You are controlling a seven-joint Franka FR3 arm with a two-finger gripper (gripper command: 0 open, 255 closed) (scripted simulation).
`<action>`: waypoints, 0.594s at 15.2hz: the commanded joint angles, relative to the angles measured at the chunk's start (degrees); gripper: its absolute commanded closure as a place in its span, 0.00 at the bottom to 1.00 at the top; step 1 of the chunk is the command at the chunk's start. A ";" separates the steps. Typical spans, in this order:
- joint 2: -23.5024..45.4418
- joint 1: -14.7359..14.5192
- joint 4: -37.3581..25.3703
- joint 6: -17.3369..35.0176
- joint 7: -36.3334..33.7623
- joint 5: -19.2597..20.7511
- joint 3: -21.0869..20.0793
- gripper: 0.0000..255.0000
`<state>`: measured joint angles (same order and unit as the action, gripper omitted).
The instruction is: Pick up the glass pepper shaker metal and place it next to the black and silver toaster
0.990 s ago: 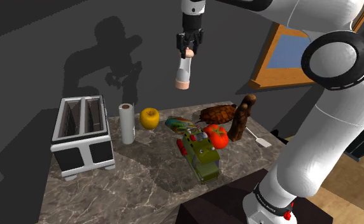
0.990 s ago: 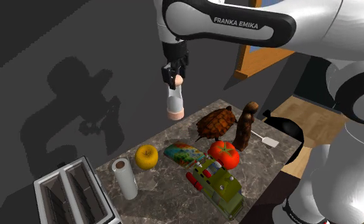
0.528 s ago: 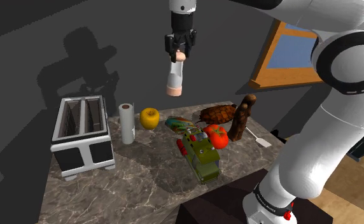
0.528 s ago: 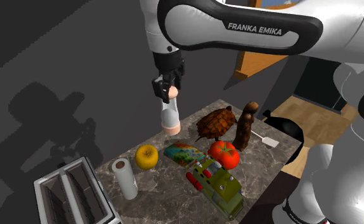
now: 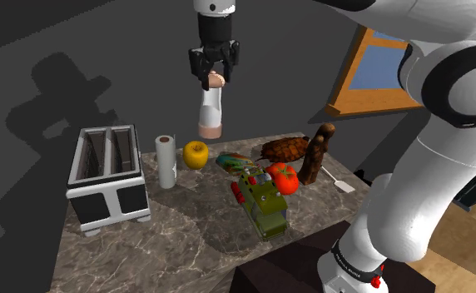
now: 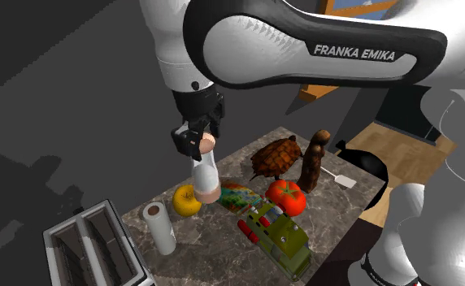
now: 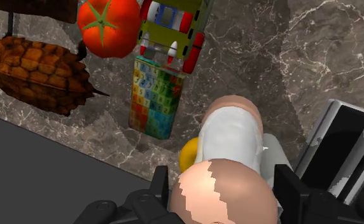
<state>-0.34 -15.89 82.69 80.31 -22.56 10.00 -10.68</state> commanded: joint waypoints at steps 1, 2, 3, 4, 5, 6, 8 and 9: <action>0.85 -1.41 -1.22 -0.86 -2.81 0.09 -1.43 1.00; 1.38 -2.16 -1.93 -1.29 -4.23 0.15 -2.17 1.00; 1.99 -2.92 -2.72 -1.75 -5.66 0.25 -2.90 1.00; 2.67 -3.70 -3.60 -2.22 -7.09 0.37 -3.64 1.00; 3.43 -4.51 -4.58 -2.72 -8.53 0.52 -4.37 1.00; 4.26 -5.35 -5.66 -3.25 -9.96 0.71 -5.08 1.00; 6.18 -7.13 -8.14 -4.40 -12.84 1.19 -6.46 1.00; 7.30 -8.12 -9.60 -5.05 -14.32 1.51 -7.15 1.00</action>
<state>6.08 -22.83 74.19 75.86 -34.88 11.30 -16.94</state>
